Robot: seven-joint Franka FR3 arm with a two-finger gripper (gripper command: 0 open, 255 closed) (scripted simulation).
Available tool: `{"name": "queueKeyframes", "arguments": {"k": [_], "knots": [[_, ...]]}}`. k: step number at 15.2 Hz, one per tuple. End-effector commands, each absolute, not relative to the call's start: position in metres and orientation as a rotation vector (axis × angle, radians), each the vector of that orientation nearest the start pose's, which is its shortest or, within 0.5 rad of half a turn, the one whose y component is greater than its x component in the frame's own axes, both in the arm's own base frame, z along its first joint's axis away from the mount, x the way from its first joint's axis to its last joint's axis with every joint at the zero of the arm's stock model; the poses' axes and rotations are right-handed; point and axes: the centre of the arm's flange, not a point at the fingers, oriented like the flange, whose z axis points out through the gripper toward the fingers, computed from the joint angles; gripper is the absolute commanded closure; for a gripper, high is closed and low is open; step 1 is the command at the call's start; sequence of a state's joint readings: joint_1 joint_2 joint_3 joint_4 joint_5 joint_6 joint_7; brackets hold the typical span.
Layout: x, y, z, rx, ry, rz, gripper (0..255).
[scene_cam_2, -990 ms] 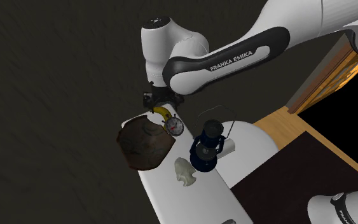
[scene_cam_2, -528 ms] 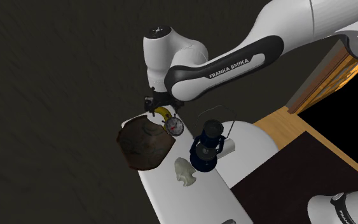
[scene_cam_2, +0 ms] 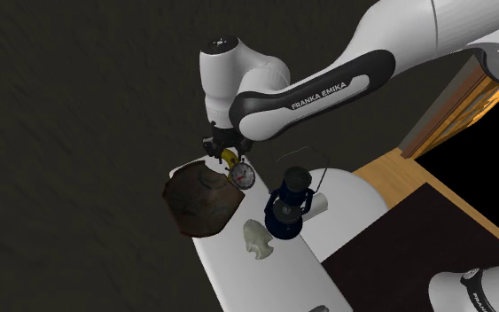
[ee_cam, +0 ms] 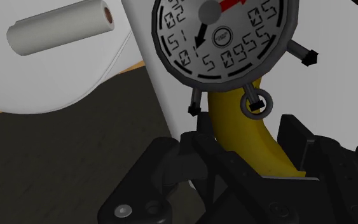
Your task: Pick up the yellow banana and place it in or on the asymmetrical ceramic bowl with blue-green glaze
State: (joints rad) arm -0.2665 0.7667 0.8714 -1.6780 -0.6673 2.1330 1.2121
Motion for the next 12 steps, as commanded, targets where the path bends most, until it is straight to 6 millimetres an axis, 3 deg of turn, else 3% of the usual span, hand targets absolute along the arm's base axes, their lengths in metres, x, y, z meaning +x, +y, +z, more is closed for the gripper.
{"name": "queueKeyframes", "arguments": {"k": [1,6,12], "knots": [[0.606,0.293,0.273,-3.072,0.591,-0.007,255],[0.606,0.293,0.273,-3.072,0.591,-0.007,255],[0.606,0.293,0.305,-3.072,0.591,-0.007,255]]}}
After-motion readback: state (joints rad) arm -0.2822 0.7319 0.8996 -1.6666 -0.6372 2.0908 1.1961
